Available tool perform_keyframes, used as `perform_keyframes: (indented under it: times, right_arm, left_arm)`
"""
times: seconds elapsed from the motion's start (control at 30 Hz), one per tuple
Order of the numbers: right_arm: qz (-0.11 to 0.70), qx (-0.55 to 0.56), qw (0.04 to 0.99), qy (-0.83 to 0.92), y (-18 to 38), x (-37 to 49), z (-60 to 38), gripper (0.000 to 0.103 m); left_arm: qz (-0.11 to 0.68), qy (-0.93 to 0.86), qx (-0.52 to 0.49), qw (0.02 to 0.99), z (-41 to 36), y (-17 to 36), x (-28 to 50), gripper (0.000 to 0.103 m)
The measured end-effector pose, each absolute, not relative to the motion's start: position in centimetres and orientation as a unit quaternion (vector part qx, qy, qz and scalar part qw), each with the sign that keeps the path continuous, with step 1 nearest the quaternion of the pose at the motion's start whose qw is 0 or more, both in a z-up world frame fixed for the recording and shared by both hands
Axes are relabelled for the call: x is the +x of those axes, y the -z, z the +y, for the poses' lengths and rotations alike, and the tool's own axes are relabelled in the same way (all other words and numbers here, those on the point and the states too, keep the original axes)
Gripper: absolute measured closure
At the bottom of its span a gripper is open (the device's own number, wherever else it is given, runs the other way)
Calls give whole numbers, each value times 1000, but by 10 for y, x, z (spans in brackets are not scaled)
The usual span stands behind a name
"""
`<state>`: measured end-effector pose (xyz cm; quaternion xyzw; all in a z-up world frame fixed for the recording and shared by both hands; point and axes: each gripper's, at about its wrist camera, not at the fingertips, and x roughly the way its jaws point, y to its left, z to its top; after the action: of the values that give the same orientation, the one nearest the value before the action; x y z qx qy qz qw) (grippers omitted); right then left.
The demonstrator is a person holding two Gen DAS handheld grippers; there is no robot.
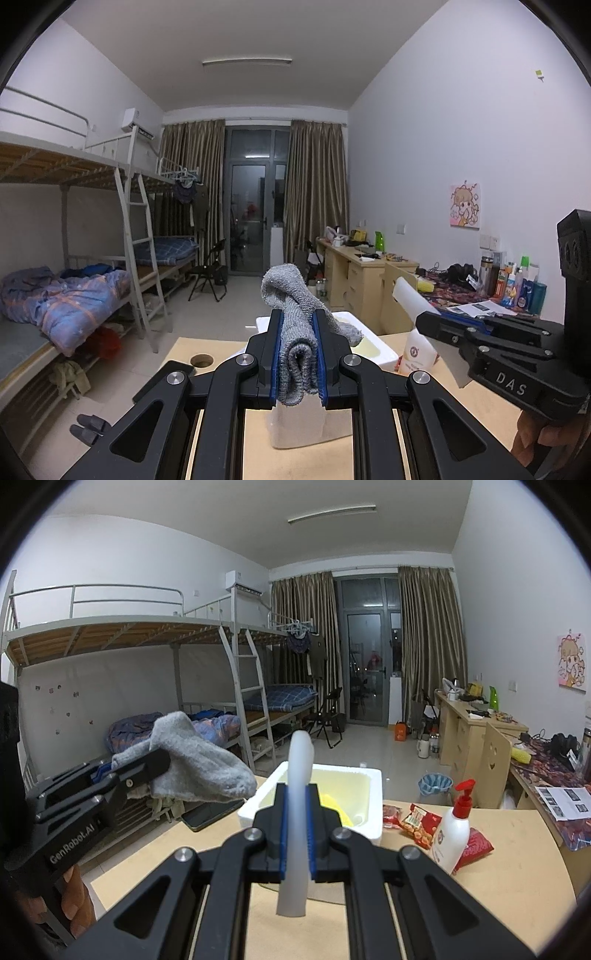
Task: Organize soft objects
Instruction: 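Carry the sock in the left tool while the right tool carries the strip over the box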
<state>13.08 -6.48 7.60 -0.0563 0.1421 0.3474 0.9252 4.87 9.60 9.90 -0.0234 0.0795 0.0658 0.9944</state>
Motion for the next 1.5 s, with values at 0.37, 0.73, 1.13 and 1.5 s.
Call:
perform_keyframes:
  times: [0.37, 0.73, 1.13, 1.5]
  right_arm:
    - [153, -80, 921, -348, -74, 164, -40, 92]
    - [165, -71, 915, -362, -69, 193, -41, 92]
    - [169, -64, 920, -347, -68, 209, -44, 92]
    - [180, -52, 921, -342, -67, 219, -42, 92]
  left_arm:
    - [94, -54, -31, 994, 117, -96, 101, 87]
    - [118, -46, -37, 991, 125, -91, 155, 87]
    - [151, -32, -30, 988, 122, -80, 209, 87]
    - [191, -16, -29, 981, 121, -61, 250, 87]
